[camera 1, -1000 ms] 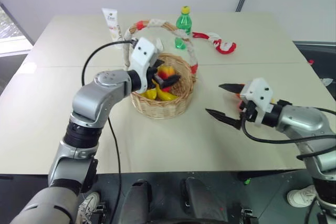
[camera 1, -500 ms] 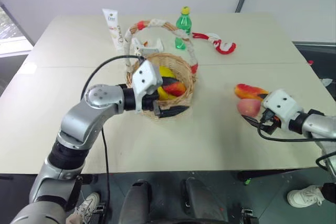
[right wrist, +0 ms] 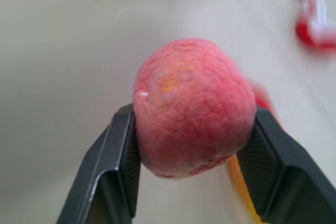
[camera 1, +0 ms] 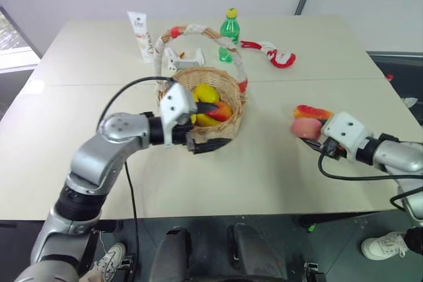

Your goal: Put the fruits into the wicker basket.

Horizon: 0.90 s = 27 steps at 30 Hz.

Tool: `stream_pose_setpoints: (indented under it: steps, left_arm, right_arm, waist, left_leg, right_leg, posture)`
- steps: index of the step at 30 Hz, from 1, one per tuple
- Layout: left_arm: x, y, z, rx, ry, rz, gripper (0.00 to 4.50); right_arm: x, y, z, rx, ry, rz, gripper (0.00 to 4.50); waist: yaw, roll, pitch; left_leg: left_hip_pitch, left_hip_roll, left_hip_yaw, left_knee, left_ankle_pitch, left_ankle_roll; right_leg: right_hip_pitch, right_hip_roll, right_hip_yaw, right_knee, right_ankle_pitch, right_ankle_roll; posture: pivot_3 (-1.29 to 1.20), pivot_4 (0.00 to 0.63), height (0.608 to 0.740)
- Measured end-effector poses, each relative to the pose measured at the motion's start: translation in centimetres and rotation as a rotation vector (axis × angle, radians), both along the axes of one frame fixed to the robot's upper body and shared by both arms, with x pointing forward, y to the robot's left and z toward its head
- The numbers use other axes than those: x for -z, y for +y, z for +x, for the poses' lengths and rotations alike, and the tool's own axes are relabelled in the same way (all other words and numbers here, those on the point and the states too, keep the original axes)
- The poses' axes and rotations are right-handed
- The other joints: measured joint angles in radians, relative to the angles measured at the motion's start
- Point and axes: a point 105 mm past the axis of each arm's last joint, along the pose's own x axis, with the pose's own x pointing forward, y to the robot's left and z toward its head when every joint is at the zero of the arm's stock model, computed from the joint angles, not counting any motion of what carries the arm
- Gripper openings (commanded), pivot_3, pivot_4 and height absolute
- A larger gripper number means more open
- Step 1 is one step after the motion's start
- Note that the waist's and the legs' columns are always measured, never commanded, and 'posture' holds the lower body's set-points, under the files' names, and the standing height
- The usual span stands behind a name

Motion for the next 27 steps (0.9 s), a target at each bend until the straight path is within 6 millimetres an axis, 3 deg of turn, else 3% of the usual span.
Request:
stream_pose_setpoints:
  steps: [2, 5, 8, 10, 15, 19, 22, 24, 27]
  left_arm:
    - [-0.2, 2.5, 0.2, -0.068, 0.009, -0.03, 4.5]
    - [0.3, 5.1, -0.2, -0.126, 0.03, -0.029, 4.5]
    - [0.3, 6.2, -0.7, -0.154, 0.044, -0.049, 4.5]
    - [-0.2, 6.2, -1.0, -0.16, 0.031, -0.063, 4.5]
    - [-0.8, 5.8, -1.3, -0.176, 0.003, -0.07, 4.5]
    - [-0.8, 4.9, -1.4, -0.166, 0.008, -0.093, 4.5]
    - [-0.9, 4.3, -1.4, -0.147, 0.003, -0.095, 4.5]
    - [-1.1, 3.7, -1.3, -0.121, -0.003, -0.092, 4.5]
    - [-1.0, 3.0, -1.3, -0.093, 0.004, -0.094, 4.5]
  right_arm:
    - [-3.0, 3.5, -1.2, -0.153, -0.033, 0.084, 2.0]
    - [-5.8, 8.0, -1.6, -0.309, -0.11, 0.201, 2.0]
    - [-6.4, 12.7, -0.4, -0.388, -0.149, 0.264, 2.0]
    - [-5.9, 15.0, 1.7, -0.349, -0.153, 0.263, 2.0]
    - [-3.3, 17.4, 3.7, -0.297, -0.125, 0.203, 4.47]
    - [-4.0, 17.5, 3.2, -0.332, -0.18, 0.201, 4.47]
    - [-5.3, 15.8, 1.3, -0.384, -0.202, 0.212, 4.47]
    - [-5.3, 13.0, 0.4, -0.365, -0.149, 0.215, 4.47]
    - [-3.7, 7.0, -0.3, -0.218, -0.023, 0.145, 4.47]
  waist:
    - [0.001, 0.0, 0.0]
    - [-0.001, 0.0, 0.0]
    - [-0.003, 0.0, 0.0]
    - [0.001, 0.0, 0.0]
    - [0.016, -0.001, 0.0]
    - [0.013, -0.001, 0.0]
    - [0.014, -0.001, 0.0]
    - [0.019, -0.001, 0.0]
    - [0.02, -0.001, 0.0]
  left_leg:
    - [0.0, 0.0, -0.001, 0.0, 0.0, 0.0]
    - [0.0, 0.0, -0.001, 0.0, 0.0, 0.0]
    - [0.0, 0.0, -0.001, 0.0, 0.0, 0.0]
    - [-0.001, 0.0, -0.001, 0.0, 0.0, -0.001]
    - [-0.003, -0.002, -0.001, 0.0, 0.0, 0.0]
    - [-0.003, -0.002, -0.001, 0.0, 0.0, 0.0]
    - [-0.003, -0.002, -0.002, 0.0, 0.0, 0.0]
    - [-0.003, -0.002, -0.002, 0.0, 0.0, 0.0]
    - [-0.003, -0.002, -0.002, 0.0, -0.001, 0.001]
  right_leg:
    - [0.0, 0.0, -0.001, 0.0, 0.0, 0.0]
    - [0.001, -0.001, -0.001, 0.0, 0.0, 0.0]
    - [0.0, -0.002, -0.001, 0.0, 0.0, 0.0]
    - [0.0, -0.003, -0.002, 0.0, 0.0, 0.0]
    - [-0.001, -0.006, -0.002, -0.001, 0.0, 0.0]
    - [-0.001, -0.005, -0.002, -0.002, 0.0, 0.0]
    - [-0.001, -0.005, -0.003, -0.001, 0.0, 0.0]
    - [0.0, -0.005, -0.003, -0.002, 0.0, 0.0]
    - [0.001, -0.006, -0.003, -0.003, 0.0, 0.0]
  posture:
    - [0.0, 0.15, 0.74]
    - [0.0, 0.15, 0.74]
    - [0.0, 0.15, 0.74]
    - [0.0, 0.15, 0.74]
    - [0.0, 0.15, 0.74]
    - [0.0, 0.15, 0.74]
    - [0.0, 0.15, 0.74]
    - [0.0, 0.15, 0.74]
    - [0.0, 0.15, 0.74]
